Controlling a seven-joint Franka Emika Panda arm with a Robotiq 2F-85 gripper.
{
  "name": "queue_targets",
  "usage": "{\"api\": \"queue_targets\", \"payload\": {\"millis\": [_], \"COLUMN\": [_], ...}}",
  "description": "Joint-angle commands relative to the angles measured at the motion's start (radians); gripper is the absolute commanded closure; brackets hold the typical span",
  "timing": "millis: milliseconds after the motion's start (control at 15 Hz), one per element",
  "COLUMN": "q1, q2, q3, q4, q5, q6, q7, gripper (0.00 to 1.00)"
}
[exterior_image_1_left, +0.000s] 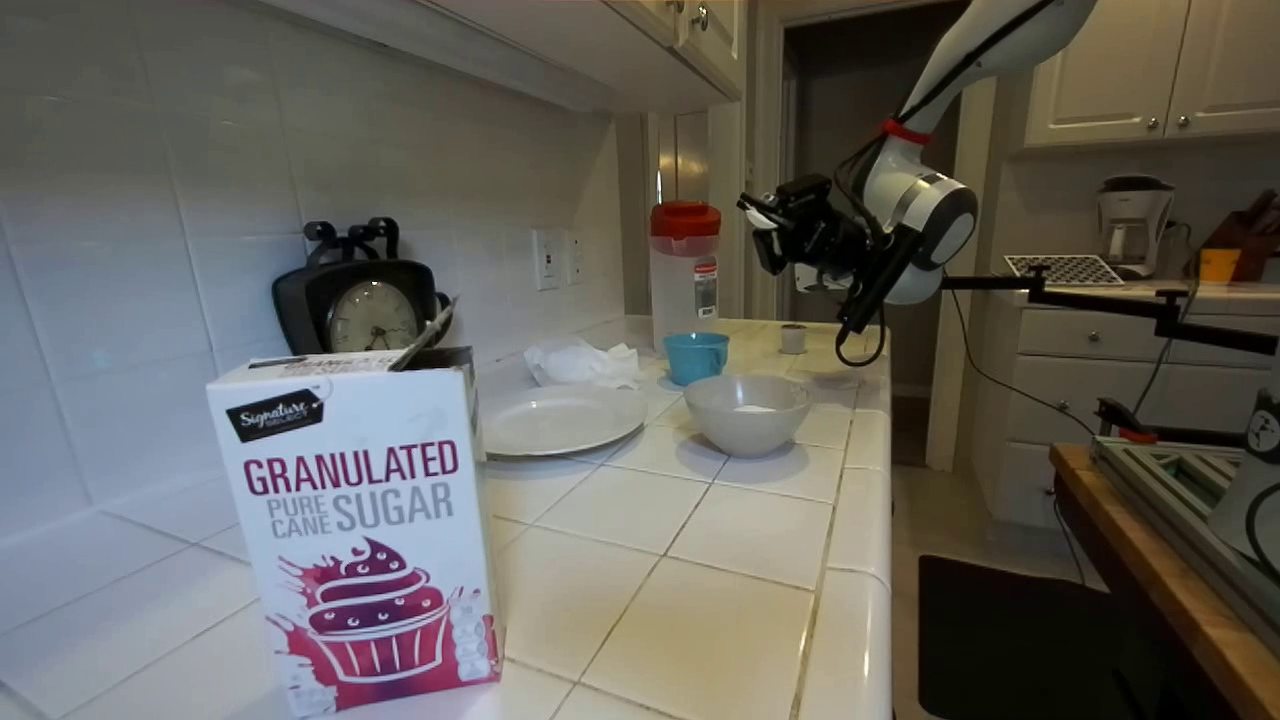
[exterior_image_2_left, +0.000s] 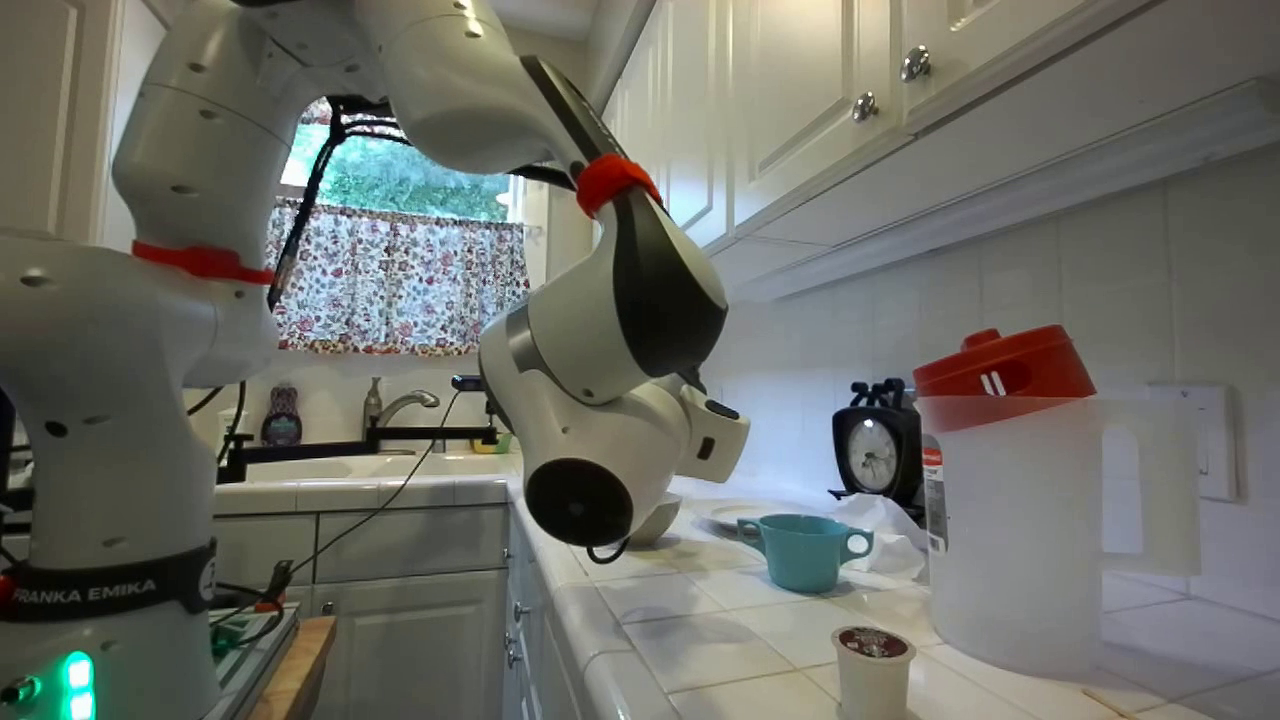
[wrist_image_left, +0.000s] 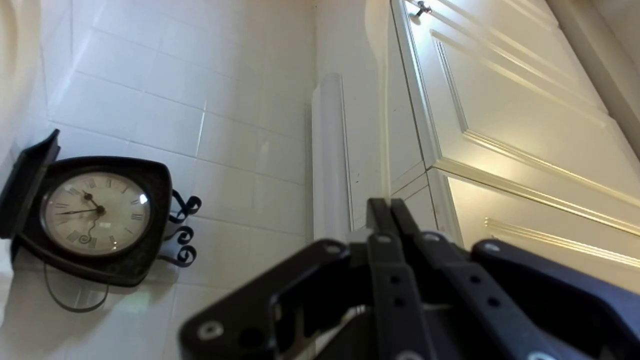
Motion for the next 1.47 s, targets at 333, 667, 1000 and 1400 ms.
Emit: {"api": "queue_targets", "payload": {"millis": [333,667,1000,1400], "q1": [-0.009,-0.026,-0.035,-0.033], "q2": [-0.158,-0.205,-0.221,-0.242], "q3": [-0.046,-0.057,-0.056,-0.051], "q4": [-0.125,-0.149,-0.15,-0.165], "q5": [-0.016,-0.02,-0.024,-0.008], "q6": [0.134,0.219,0.314,0.467], "q7": [0.129,0.25,0.372,0.448], "gripper": [0.99,0.99,0.99,0.99]}}
